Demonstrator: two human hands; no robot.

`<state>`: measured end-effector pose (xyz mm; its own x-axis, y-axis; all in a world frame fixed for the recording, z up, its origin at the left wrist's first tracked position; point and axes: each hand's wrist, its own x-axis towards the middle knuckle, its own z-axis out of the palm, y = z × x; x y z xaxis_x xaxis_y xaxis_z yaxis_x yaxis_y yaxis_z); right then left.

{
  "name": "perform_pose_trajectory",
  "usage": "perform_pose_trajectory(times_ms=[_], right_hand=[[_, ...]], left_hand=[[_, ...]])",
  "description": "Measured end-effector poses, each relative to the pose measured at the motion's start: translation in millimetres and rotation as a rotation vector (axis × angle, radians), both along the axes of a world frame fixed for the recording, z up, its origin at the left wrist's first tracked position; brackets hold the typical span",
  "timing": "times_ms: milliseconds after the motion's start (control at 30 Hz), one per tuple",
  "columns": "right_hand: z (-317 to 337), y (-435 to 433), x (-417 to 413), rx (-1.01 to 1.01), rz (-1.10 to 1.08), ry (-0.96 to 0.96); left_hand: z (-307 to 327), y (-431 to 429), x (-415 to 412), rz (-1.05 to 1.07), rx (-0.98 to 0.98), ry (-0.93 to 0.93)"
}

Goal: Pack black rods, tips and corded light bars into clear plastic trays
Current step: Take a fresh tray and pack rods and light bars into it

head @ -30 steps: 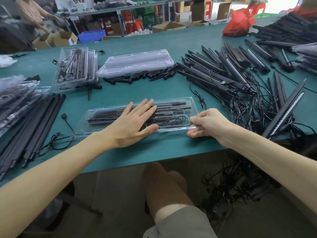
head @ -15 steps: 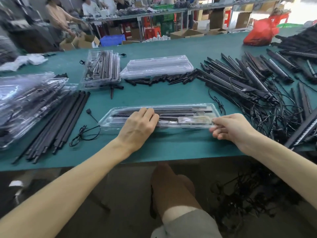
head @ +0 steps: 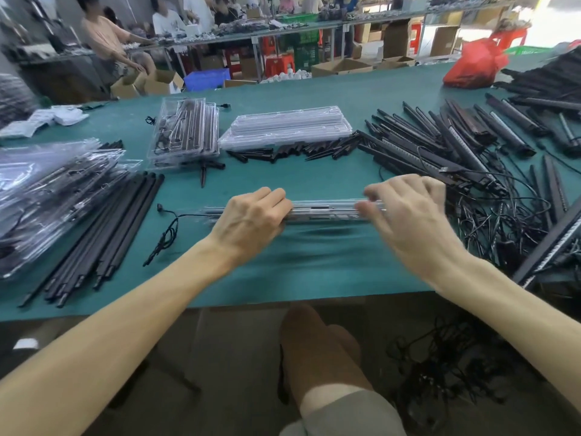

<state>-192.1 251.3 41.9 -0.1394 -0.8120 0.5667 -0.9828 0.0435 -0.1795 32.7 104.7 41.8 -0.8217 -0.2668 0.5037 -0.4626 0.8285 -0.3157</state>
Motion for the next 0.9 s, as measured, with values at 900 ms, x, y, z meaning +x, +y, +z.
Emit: perform_pose_trajectory(times_ms=[900], right_hand=[[11.0,-52.4,44.1,0.076,0.449,0.425]], left_hand=[[6.2,7.9,3.5,-0.179,-0.068,-0.013]])
